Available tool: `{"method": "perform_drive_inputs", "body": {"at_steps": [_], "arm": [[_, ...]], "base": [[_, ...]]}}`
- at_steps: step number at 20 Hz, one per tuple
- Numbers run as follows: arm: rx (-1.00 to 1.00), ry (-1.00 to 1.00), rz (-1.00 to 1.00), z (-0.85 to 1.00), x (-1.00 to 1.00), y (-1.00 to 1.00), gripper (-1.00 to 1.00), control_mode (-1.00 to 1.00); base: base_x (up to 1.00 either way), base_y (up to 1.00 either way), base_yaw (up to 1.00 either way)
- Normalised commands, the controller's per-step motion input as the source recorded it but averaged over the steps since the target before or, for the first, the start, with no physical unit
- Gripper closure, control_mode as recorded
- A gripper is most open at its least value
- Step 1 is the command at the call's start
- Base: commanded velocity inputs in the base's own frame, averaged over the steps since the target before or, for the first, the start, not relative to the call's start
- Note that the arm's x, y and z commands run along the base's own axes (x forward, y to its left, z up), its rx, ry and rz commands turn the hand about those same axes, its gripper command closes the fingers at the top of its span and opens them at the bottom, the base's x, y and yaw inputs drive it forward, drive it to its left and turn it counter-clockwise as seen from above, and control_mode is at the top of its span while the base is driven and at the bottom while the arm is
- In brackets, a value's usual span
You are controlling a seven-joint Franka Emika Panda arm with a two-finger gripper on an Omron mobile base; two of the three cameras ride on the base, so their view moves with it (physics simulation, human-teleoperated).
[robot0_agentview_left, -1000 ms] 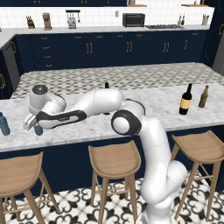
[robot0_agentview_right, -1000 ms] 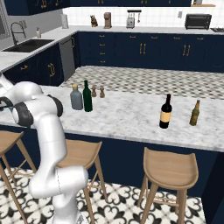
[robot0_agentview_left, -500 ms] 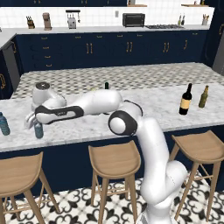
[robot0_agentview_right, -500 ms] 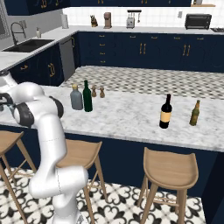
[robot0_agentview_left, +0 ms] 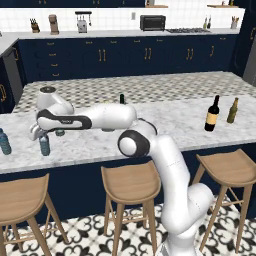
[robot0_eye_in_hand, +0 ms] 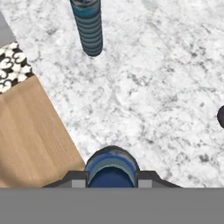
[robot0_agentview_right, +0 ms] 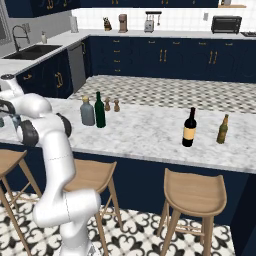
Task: Move the plastic bottles in the middle to the plastics group, and the glass bottles in the middle to the glass group.
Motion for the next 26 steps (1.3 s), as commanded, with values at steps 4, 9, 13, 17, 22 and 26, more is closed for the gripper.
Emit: {"method": "perform_drive_inputs", "body": {"at_steps": [4,9,13,17,22,26], "arm": [[0.0,-0.04,0.0,-0.26,0.02,0.05,1.0,-1.0],[0.0,-0.01,0.0,-0.03,0.23,0.24,1.0,-1.0],[0.0,0.01,0.0,0.0,0.32,0.23,1.0,-1.0],[0.0,0.03,0.0,0.0,0.24,0.0,1.0,-1.0],[0.0,0.08,0.0,0.0,0.31,0.04,1.0,-1.0],[-0.01,0.0,0.0,-0.03,0.0,0.0,1.0,-1.0]], "base": [[0.0,0.0,0.0],[0.0,0.0,0.0],[0.0,0.0,0.0],[0.0,0.0,0.0],[0.0,0.0,0.0],[0.0,0.0,0.0]]}}
